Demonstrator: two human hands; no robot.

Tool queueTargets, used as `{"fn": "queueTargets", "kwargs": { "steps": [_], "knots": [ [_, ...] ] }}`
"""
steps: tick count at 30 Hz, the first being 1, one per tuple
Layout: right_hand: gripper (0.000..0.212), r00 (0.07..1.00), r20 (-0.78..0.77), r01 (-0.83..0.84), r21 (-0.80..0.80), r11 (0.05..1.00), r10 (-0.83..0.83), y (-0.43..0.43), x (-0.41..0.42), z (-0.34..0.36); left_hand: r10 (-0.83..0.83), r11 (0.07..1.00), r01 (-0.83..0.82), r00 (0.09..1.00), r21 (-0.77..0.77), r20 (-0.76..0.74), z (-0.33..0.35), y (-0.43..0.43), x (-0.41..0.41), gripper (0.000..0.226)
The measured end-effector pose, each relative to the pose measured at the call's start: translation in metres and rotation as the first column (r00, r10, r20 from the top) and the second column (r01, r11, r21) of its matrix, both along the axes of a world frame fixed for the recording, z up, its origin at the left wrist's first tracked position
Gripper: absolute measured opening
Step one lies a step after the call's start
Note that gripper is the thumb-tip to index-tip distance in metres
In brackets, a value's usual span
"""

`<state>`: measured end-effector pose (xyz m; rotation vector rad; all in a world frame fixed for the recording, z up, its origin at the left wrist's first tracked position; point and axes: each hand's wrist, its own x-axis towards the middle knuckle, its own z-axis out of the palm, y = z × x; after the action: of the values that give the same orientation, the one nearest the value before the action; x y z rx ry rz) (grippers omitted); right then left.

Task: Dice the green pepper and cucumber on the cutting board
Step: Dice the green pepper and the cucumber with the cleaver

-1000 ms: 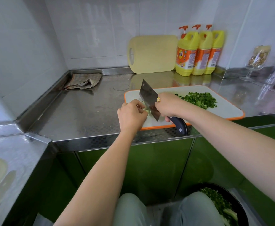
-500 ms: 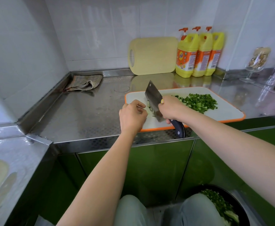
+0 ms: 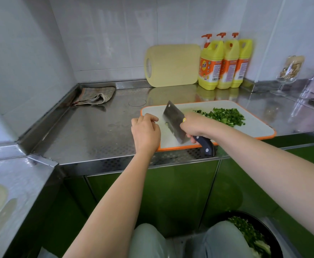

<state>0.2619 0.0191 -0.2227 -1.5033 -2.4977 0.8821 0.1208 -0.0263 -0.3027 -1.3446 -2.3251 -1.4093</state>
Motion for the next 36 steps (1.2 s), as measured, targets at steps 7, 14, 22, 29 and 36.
{"fn": "queueTargets", "kwargs": {
  "steps": [7,14,22,29,36],
  "knots": [
    [0.029,0.996,0.019,0.088,-0.041,0.995,-0.087,0.021,0.02,0.005,-0.016,0.999,0.015,0.999,-0.029,-0.037,-0.001,0.002,0.0,0.031],
    [0.016,0.993,-0.114,0.007,0.006,1.0,-0.007,0.003,0.002,0.008,-0.024,0.998,0.021,0.998,-0.054,-0.056,-0.003,0.004,-0.002,0.031],
    [0.02,0.997,-0.044,0.054,-0.049,0.997,-0.057,0.014,0.015,-0.001,-0.049,0.998,0.046,0.997,-0.048,-0.065,-0.003,0.004,-0.002,0.031],
    [0.017,0.988,-0.079,0.133,-0.051,0.99,-0.136,0.022,0.027,0.003,-0.059,0.997,0.055,0.996,-0.062,-0.063,-0.004,0.004,-0.002,0.033],
    [0.031,0.99,-0.131,0.076,0.154,0.985,-0.056,0.006,0.011,0.011,-0.163,0.981,0.186,0.947,-0.06,0.275,0.029,0.001,0.009,0.027]
  ]
}}
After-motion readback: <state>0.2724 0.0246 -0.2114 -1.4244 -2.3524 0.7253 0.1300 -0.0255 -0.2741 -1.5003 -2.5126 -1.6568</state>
